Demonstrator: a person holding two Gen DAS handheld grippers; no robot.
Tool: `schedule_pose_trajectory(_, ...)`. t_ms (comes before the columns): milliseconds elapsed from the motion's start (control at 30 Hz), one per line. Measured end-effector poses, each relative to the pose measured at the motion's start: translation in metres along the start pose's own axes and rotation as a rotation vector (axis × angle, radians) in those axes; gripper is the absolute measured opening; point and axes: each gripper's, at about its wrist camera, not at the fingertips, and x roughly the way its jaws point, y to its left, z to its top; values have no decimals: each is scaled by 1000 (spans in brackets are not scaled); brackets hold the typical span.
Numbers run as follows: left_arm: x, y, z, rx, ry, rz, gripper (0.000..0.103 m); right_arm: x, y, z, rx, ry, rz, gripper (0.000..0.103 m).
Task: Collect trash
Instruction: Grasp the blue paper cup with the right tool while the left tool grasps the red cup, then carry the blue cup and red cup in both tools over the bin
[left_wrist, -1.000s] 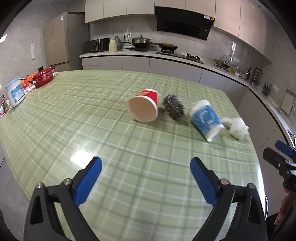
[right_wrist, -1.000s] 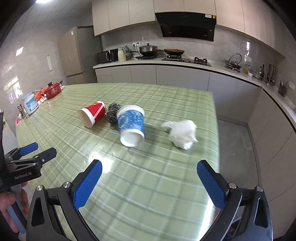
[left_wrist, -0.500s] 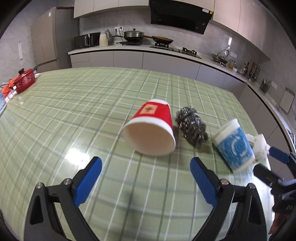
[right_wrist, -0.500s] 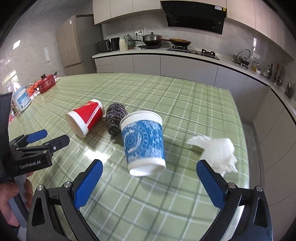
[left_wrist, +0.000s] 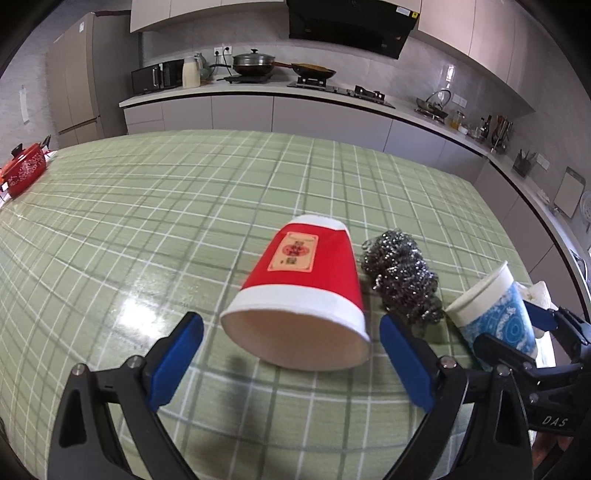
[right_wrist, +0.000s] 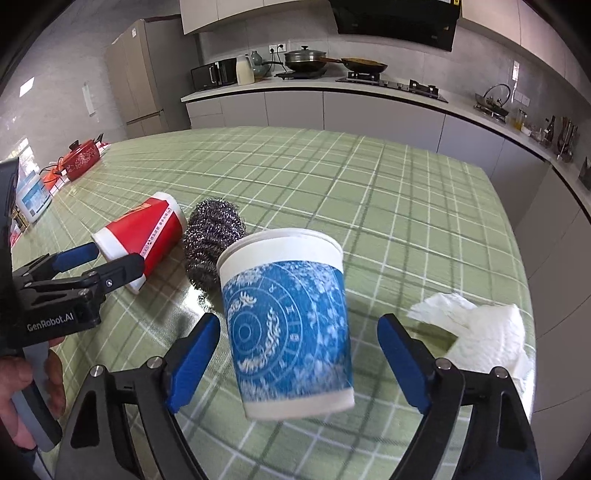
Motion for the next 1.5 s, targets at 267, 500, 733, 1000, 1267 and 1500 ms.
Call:
schedule_pose_trajectory(267, 14, 7, 2, -12, 28, -48, 69, 10, 2, 4, 13, 5, 25, 66)
schedule_pose_trajectory(500, -11, 2, -3, 11, -25, -28, 64, -11, 5, 5, 13, -43, 41, 65)
schedule_pose_trajectory(733, -40, -4, -9, -8, -62, -31, 64, -43, 1, 1, 20, -89, 47, 65)
schedule_pose_trajectory(1000, -77, -26, -28, 15, -99, -35, 64, -95, -21, -20, 42, -138, 31, 65)
schedule_pose_trajectory(1267, -103, -67, -52, 47, -113, -72, 64, -143, -53, -56, 81, -159, 0, 65)
schedule_pose_trajectory(1500, -128, -119, -69, 100, -139, -108, 64, -186, -90, -91, 115, -178, -32, 65)
